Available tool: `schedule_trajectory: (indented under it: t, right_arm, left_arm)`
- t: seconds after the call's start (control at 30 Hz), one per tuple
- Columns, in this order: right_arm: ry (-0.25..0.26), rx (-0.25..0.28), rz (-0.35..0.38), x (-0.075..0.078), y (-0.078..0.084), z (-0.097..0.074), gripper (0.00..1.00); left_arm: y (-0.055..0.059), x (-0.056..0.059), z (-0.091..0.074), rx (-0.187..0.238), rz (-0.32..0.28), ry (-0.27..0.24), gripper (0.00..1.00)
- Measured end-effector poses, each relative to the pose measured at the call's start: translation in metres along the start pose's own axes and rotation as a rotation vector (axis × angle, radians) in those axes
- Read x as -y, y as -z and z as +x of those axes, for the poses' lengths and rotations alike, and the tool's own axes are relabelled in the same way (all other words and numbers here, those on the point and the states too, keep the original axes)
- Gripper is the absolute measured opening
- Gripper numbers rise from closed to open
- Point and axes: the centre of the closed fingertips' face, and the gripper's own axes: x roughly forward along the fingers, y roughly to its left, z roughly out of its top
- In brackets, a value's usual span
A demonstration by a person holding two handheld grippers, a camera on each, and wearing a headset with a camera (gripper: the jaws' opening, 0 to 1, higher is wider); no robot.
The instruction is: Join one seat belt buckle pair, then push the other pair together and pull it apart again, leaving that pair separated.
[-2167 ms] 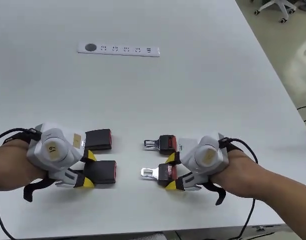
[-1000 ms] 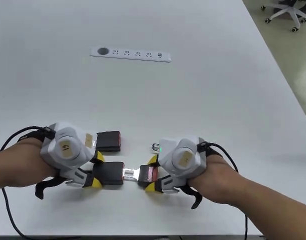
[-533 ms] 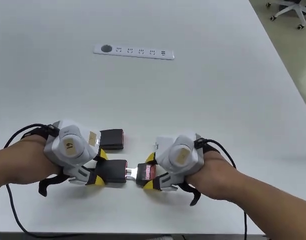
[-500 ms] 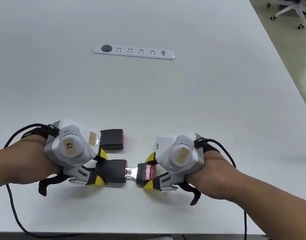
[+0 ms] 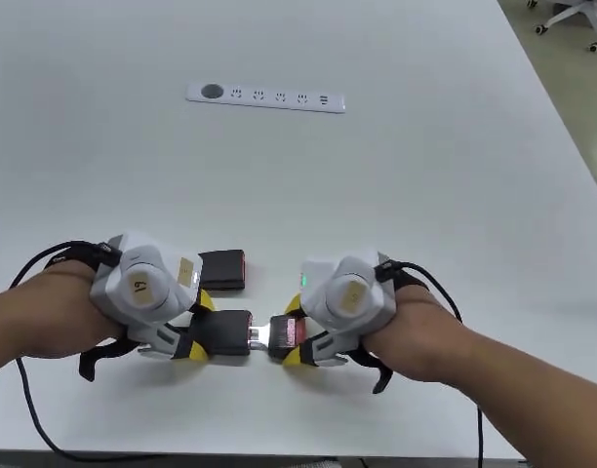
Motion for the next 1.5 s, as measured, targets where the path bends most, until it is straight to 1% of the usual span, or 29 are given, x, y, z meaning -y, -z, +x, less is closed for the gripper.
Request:
schedule_trajectory:
  t: [0.2,0.27,0.33,0.6,0.63,0.67,0.7,0.77,0.97,1.07,1.17,1.3,1.5]
  right_arm:
    - [-0.004,-0.001,0.004,0.001,-0.003,0.003,0.30]
    - [-0.007,0.011,0.013,0.000,-0.007,0.004,0.30]
    - [-0.005,0.012,0.011,-0.002,-0.009,0.006,0.30]
    - [-0.005,0.014,0.014,-0.001,-0.013,0.009,0.29]
    - [0.003,0.049,-0.008,0.001,-0.023,0.014,0.29]
    - [-0.012,0.006,-0.003,-0.003,-0.017,0.014,0.29]
    - [-0.006,0.015,-0.002,-0.003,-0.019,0.014,0.29]
    - [-0.005,0.012,-0.002,-0.005,-0.020,0.013,0.29]
    - [0.002,0.005,0.002,-0.006,-0.017,0.010,0.30]
    - [0.005,0.002,-0.007,-0.008,-0.014,0.008,0.30]
    - [0.006,0.005,-0.014,-0.006,-0.012,0.005,0.30]
    - [0.012,0.014,-0.013,-0.004,-0.011,0.004,0.30]
    - [0.011,0.014,-0.009,-0.005,-0.010,0.004,0.30]
  left_arm:
    - [0.002,-0.002,0.001,0.005,0.000,0.003,0.32]
    - [0.002,-0.001,0.001,0.005,0.000,0.003,0.32]
    - [0.002,-0.001,0.001,0.005,0.000,0.002,0.32]
    - [0.002,-0.001,0.001,0.004,0.001,0.000,0.31]
    - [0.004,-0.001,0.001,0.001,-0.001,0.000,0.31]
    - [0.004,-0.002,0.001,0.001,0.002,-0.001,0.31]
    - [0.004,-0.002,0.001,0.000,0.000,-0.002,0.31]
    - [0.004,-0.002,0.000,-0.002,0.001,-0.001,0.31]
    - [0.003,-0.003,0.000,-0.001,-0.001,0.000,0.32]
    - [0.003,-0.002,-0.001,0.002,-0.001,0.004,0.32]
    - [0.005,-0.003,-0.001,0.019,-0.011,0.000,0.31]
    - [0.005,-0.003,-0.002,0.045,-0.029,-0.007,0.31]
    - [0.003,-0.002,-0.002,0.046,-0.029,-0.010,0.31]
